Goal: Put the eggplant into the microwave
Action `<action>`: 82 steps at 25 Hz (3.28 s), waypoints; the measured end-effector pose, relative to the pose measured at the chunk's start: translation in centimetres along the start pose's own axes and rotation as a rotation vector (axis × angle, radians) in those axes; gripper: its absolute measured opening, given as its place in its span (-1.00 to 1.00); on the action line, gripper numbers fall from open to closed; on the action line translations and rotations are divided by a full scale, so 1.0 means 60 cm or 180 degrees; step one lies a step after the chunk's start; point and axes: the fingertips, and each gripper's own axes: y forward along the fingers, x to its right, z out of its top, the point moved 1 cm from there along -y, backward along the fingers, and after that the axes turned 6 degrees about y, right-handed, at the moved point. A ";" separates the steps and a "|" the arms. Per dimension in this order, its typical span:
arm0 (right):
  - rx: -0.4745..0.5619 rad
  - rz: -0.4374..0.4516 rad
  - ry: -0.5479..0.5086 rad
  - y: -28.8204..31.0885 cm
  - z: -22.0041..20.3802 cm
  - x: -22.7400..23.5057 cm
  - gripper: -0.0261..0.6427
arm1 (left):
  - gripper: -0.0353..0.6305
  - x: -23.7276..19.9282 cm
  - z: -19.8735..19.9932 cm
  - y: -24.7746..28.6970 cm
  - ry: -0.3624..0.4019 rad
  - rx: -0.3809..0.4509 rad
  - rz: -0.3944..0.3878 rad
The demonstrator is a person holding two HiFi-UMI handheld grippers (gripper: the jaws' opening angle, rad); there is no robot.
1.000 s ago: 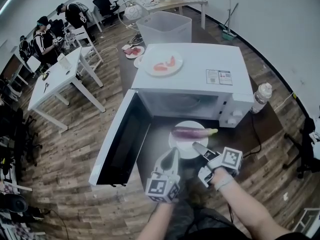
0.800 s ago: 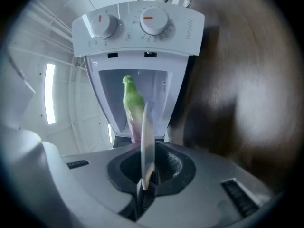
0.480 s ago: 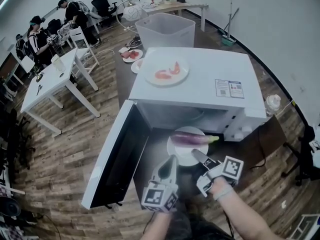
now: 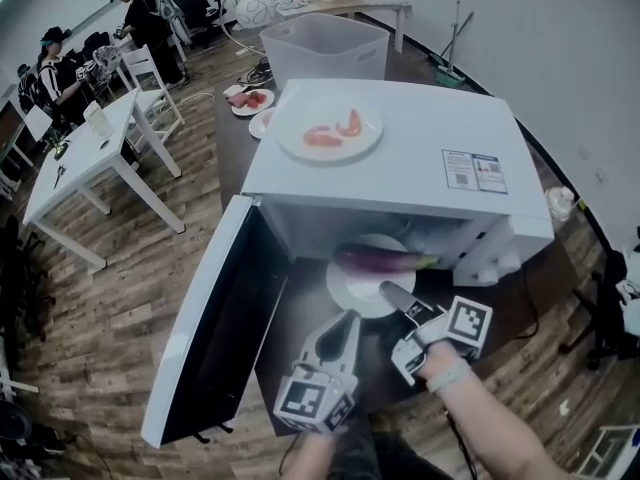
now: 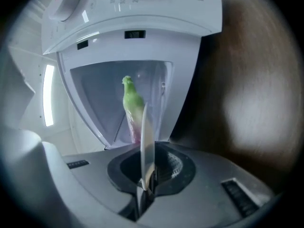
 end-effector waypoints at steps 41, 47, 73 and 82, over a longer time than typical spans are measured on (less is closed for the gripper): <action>0.0015 -0.0052 -0.0083 0.073 0.033 -0.006 -0.75 | -0.85 -0.024 -0.025 0.077 -0.0431 -0.0147 -0.0130; -0.0110 -0.0052 -0.0205 0.077 0.028 -0.008 -0.66 | -0.85 -0.026 -0.025 0.086 -0.0477 -0.0139 -0.0119; -0.0768 -0.0578 -0.2202 0.027 0.008 0.011 -0.72 | -0.85 -0.048 -0.011 0.111 -0.0609 -0.0167 -0.0055; -0.0718 -0.0633 -0.2467 0.047 0.000 -0.005 -0.88 | -0.85 -0.050 -0.011 0.111 -0.0617 -0.0179 -0.0054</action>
